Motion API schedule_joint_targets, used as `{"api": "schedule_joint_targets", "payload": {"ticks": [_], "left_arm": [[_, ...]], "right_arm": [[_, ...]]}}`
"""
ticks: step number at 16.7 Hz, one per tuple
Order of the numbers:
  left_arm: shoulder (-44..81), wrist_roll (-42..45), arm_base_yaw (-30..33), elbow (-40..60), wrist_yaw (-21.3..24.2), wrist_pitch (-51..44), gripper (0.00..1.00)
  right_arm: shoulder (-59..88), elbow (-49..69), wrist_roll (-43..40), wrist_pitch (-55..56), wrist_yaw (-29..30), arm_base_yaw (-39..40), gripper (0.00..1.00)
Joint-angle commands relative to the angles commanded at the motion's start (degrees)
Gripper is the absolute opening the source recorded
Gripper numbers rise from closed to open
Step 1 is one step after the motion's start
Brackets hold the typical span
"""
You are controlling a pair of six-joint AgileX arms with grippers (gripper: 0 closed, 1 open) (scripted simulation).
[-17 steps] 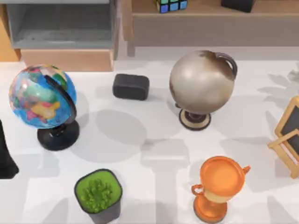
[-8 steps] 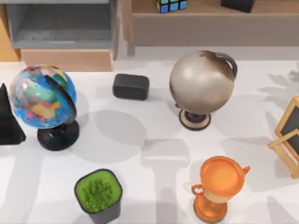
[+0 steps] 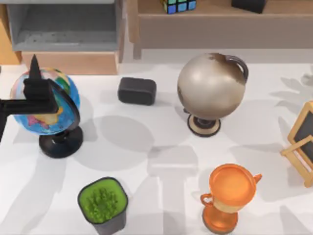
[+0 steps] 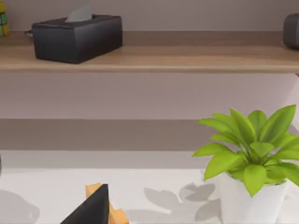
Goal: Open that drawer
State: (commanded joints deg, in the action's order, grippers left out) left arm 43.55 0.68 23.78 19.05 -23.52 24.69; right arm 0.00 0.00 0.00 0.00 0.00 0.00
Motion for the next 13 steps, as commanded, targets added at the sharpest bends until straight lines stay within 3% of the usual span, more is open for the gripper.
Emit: {"api": "schedule_joint_targets", "payload": {"ticks": [8,13], "left_arm": [[2.0,1.8,-1.2,1.0,0.7,1.2,1.0],[14.7,15.4,-10.4,8.3,8.1,8.1,1.0]], "right_arm": [[0.0,0.0,0.0,0.0,0.0,0.0,1.0],[0.0,0.0,0.0,0.0,0.0,0.0,1.0]]}}
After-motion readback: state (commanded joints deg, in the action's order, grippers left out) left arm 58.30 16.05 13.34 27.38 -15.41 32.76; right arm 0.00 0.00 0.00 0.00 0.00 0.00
